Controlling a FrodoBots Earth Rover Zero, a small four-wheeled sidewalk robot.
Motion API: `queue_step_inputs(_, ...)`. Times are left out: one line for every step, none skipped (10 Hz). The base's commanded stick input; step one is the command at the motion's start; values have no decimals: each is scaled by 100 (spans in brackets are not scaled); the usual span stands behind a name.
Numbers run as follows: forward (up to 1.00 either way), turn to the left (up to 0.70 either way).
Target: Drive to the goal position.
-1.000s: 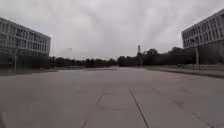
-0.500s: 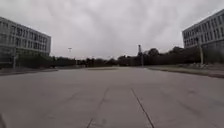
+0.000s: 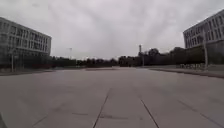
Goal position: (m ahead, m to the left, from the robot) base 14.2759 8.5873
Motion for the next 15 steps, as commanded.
queue_step_inputs(96,0)
queue_step_inputs(90,0)
queue_step_inputs(57,0)
queue_step_inputs(0,0)
queue_step_inputs(0,0)
queue_step_inputs(0,0)
queue_step_inputs(0,0)
queue_step_inputs(0,0)
queue_step_inputs(0,0)
queue_step_inputs(0,0)
queue_step_inputs(0,0)
queue_step_inputs(0,0)
queue_step_inputs(98,0)
queue_step_inputs(100,0)
queue_step_inputs(100,0)
